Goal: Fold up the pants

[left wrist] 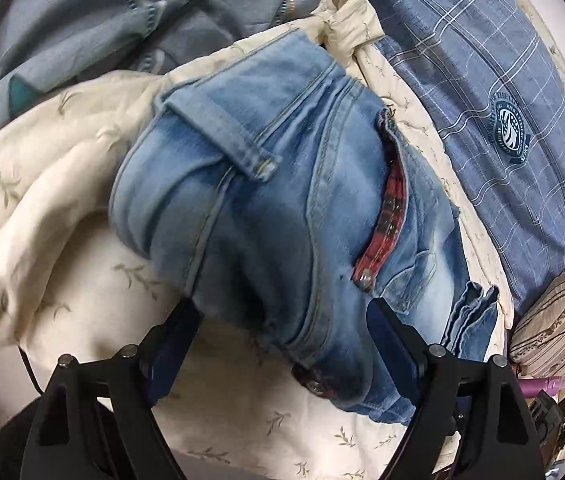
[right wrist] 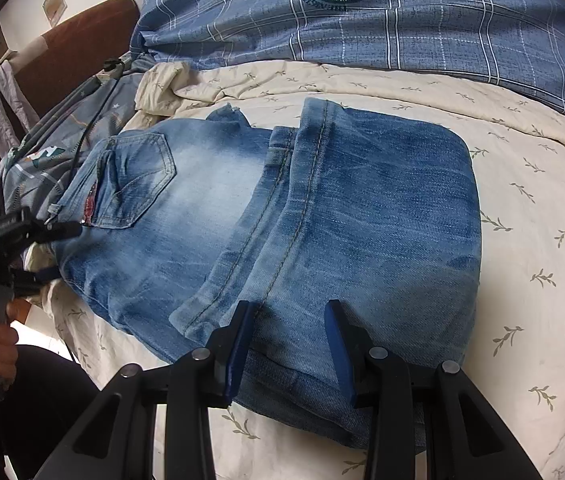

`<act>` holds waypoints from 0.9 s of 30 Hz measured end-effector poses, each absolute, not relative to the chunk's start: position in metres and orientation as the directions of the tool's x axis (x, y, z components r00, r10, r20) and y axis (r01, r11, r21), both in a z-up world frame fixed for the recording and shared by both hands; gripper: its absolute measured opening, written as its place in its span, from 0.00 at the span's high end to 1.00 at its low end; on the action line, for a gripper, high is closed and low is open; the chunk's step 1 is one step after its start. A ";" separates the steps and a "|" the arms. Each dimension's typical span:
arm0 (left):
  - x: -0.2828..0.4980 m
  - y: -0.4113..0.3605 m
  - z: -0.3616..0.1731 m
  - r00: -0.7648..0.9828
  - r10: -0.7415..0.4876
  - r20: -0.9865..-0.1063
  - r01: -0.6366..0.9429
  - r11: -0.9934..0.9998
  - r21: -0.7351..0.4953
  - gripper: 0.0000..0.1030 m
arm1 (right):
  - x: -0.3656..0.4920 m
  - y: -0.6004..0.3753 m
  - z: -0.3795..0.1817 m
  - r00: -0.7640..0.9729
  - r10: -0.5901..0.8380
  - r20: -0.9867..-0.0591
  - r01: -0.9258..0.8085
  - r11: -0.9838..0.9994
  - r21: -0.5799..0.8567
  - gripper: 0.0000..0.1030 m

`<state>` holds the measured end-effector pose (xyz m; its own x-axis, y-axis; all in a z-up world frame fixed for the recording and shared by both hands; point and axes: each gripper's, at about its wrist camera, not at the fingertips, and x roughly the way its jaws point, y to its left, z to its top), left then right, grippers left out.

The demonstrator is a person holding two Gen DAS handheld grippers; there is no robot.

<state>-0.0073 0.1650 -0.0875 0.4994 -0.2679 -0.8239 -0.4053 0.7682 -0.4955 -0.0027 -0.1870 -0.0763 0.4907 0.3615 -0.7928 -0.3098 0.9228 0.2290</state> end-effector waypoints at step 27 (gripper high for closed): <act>0.010 0.168 -0.078 0.601 -0.242 -0.762 -0.347 0.780 -0.521 0.26 | -0.002 -0.185 -0.076 0.494 0.358 -0.792 -0.318 0.923 0.219 0.60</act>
